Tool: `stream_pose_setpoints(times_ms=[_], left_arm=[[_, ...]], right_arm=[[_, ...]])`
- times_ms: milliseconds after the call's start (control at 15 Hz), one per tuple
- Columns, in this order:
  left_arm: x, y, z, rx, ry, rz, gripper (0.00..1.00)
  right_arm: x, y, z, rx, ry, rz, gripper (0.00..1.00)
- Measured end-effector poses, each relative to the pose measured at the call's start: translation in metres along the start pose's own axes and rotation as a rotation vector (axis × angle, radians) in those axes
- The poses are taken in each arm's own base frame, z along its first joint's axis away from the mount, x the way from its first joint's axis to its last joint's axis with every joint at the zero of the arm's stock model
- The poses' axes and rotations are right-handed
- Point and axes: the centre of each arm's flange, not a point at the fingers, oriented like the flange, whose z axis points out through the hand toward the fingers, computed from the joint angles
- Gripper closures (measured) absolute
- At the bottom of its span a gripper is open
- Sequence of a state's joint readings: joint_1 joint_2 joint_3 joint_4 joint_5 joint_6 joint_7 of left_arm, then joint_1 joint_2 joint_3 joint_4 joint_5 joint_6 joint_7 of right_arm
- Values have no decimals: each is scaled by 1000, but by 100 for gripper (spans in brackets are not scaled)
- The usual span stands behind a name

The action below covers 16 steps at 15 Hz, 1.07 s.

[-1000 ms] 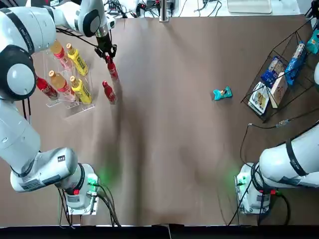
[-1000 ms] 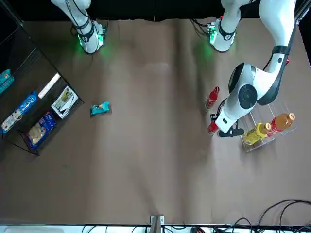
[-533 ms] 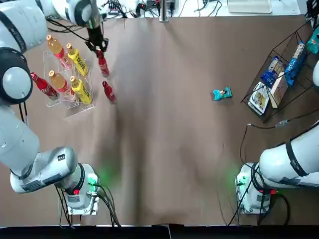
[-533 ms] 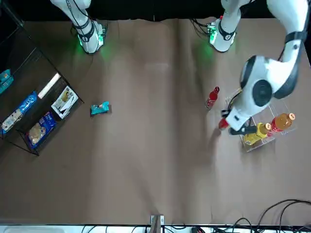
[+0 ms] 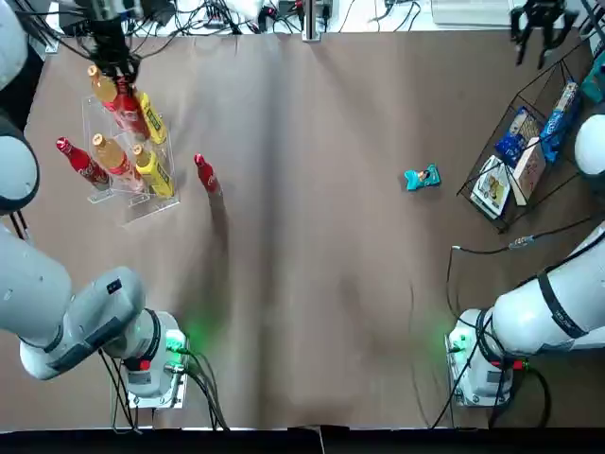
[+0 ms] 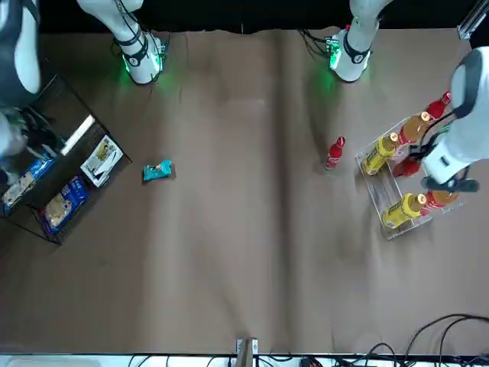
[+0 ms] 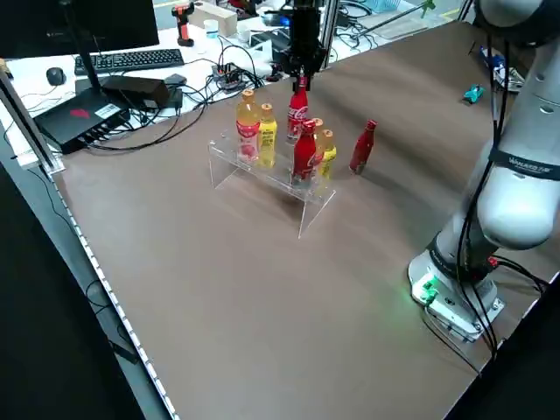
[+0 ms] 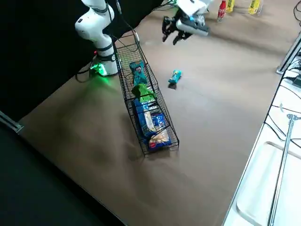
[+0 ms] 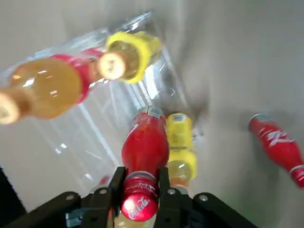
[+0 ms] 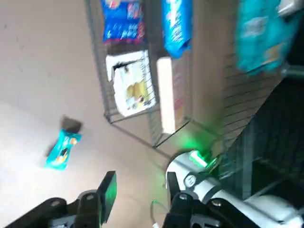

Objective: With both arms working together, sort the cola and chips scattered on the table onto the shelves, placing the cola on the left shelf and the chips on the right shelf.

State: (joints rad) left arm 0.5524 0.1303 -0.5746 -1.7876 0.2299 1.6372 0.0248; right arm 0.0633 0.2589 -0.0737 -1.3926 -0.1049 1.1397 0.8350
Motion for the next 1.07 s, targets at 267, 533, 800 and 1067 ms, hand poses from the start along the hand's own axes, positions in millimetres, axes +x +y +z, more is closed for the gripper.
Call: stream_pose_setpoints(times_ms=[267,533,800,1067], left_arm=[[-28,-71,-12,0,15,28,68],[-61,-119,-23,-60,22,37,68],[-81,-120,-36,-54,-3,33,68],[-93,-141,-31,-67,-13,-14,68]], right_arm=[[16,-79,81,41,-87,49,37],[8,-139,193,74,-108,174,27],[-27,-170,236,64,-129,219,30],[-53,-211,267,62,-99,271,30]])
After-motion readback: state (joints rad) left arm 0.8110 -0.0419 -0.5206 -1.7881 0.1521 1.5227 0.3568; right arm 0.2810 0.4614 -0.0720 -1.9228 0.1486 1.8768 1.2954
